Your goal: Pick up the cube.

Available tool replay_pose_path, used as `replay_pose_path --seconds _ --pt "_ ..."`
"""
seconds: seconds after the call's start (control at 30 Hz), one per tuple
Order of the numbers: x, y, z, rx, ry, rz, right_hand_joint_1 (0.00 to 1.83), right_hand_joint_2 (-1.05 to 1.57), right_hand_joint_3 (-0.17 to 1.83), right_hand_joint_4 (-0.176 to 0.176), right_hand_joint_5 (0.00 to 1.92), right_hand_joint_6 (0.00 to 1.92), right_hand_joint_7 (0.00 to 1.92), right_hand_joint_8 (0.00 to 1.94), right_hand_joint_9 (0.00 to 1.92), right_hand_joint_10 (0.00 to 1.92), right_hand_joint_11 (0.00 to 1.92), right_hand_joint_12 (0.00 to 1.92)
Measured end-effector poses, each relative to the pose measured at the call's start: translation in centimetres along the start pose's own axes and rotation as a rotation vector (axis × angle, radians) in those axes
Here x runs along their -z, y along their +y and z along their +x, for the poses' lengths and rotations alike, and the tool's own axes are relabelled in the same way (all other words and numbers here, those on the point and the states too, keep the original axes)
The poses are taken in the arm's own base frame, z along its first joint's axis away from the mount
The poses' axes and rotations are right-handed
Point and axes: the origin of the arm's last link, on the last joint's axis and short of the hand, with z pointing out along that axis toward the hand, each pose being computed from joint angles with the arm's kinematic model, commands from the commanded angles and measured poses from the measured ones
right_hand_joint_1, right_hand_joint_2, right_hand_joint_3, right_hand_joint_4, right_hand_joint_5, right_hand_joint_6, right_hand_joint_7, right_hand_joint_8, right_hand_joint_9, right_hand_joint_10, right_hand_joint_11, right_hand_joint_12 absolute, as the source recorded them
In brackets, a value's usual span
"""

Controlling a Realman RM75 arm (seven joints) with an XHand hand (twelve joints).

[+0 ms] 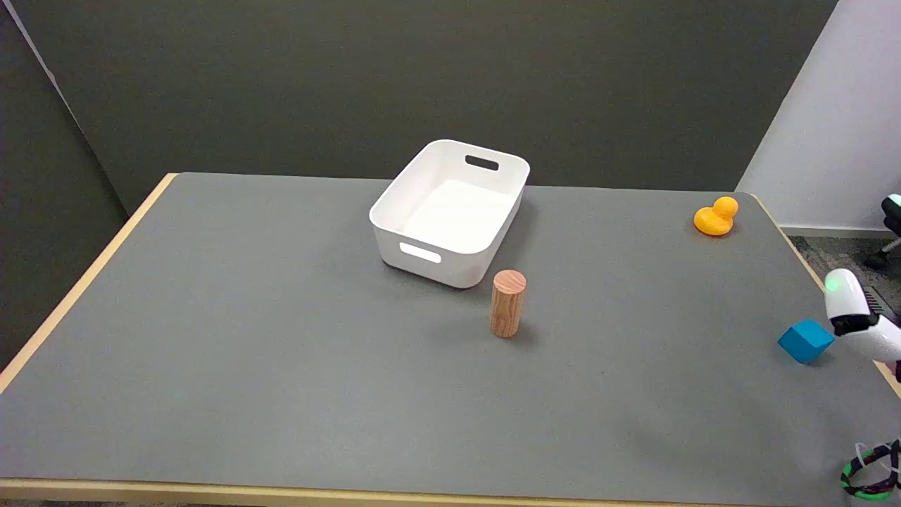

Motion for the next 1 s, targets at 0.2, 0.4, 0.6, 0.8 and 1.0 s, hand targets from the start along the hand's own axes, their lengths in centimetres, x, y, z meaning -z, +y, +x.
replay_pose_path --seconds 0.2,0.4,0.6,0.8,1.0 --pt "0.3 0.3 0.3 0.006 -0.007 -0.009 0.41 0.65 0.86 0.032 0.23 0.44 0.3 0.36 0.19 0.79 0.01 1.19" --pt "0.1 0.6 0.1 0.002 -0.032 -0.018 0.43 0.66 0.84 0.028 0.24 0.44 0.32 0.36 0.19 0.8 0.02 1.21" --pt "0.0 0.9 -0.1 0.002 -0.048 -0.033 0.39 0.61 0.94 0.025 0.23 0.47 0.3 0.41 0.2 0.78 0.03 1.16" --pt "0.8 1.3 0.3 0.016 -0.054 -0.064 0.44 0.65 0.84 0.023 0.23 0.44 0.3 0.36 0.18 0.8 0.01 1.21" --pt "2.5 1.8 1.2 0.057 -0.062 -0.116 0.42 0.63 0.84 0.02 0.22 0.42 0.29 0.35 0.16 0.78 0.0 1.21"
